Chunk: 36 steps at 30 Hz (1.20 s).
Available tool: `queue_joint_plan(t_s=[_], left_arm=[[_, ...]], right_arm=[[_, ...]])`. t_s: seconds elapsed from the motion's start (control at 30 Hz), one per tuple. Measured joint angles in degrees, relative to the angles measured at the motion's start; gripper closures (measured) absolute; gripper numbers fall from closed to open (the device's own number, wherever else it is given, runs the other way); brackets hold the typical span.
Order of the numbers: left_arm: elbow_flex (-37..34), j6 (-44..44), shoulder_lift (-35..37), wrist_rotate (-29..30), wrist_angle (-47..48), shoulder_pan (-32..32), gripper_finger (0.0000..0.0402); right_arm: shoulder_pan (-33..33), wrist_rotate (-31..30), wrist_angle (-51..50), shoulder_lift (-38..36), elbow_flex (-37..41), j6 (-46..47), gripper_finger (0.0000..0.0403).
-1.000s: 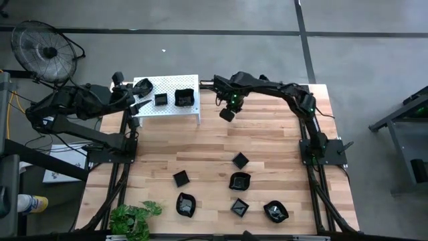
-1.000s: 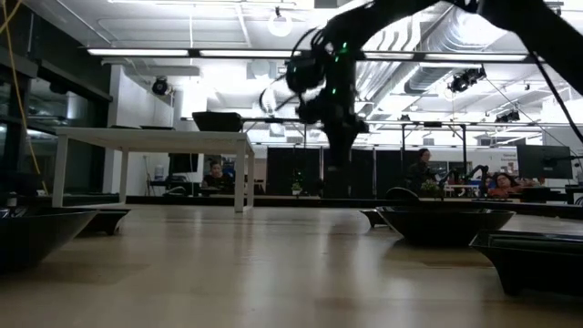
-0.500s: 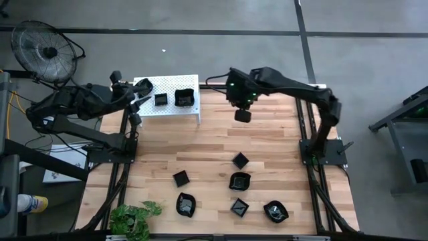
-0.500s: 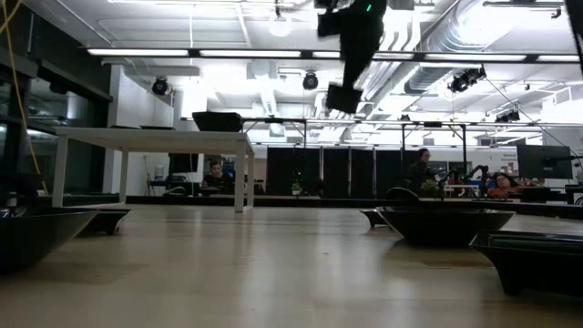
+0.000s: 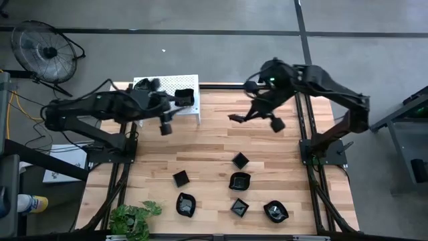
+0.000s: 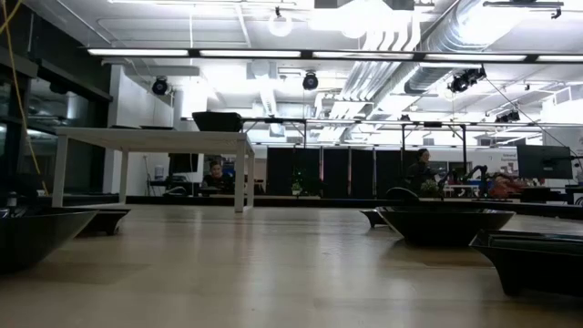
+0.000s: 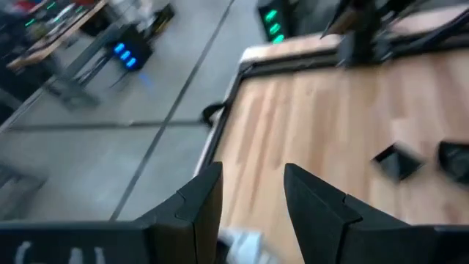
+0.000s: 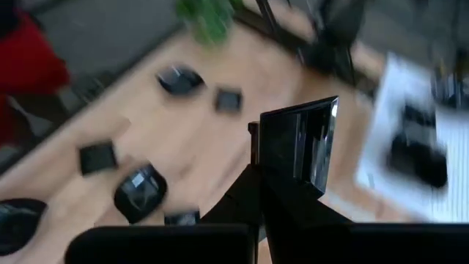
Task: Pick & Place Mini shaped plates
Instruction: Stack the black square plate on the black square plate on the shelf
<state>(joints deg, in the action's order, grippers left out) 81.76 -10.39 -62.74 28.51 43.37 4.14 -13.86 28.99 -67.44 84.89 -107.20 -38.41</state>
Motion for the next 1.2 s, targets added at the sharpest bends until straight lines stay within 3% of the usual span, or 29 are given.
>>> queue_joint_plan(t_s=[0.17, 0.33, 0.5, 0.67, 0.83, 1.2], left_arm=[[0.00, -3.71, -4.92, -10.51, -12.25, 0.00, 0.0259], [0.00, -5.78, -10.16, -26.01, -25.44, 0.02, 0.0259], [0.11, -5.84, -15.15, -38.30, -36.18, 0.04, 0.0259], [0.05, -5.25, -18.68, -41.83, -41.60, 0.02, 0.0259], [0.00, -4.36, -20.95, -47.31, -48.05, 0.00, 0.0259], [0.04, -3.05, -21.59, -51.12, -52.47, 0.04, 0.0259]], right_arm=[[2.16, 9.97, 5.14, -2.75, 0.00, -2.15, 0.0403], [4.18, 18.06, 7.75, -2.98, 0.00, -2.62, 0.0403], [6.93, 19.54, 8.18, -2.39, 0.00, -2.73, 0.0403], [8.95, 22.64, 8.26, -2.15, 0.00, -2.98, 0.0403], [9.83, 21.69, 8.39, -2.00, 0.00, -2.73, 0.0403], [9.80, 21.47, 9.13, -0.01, 0.11, -2.60, 0.0403]])
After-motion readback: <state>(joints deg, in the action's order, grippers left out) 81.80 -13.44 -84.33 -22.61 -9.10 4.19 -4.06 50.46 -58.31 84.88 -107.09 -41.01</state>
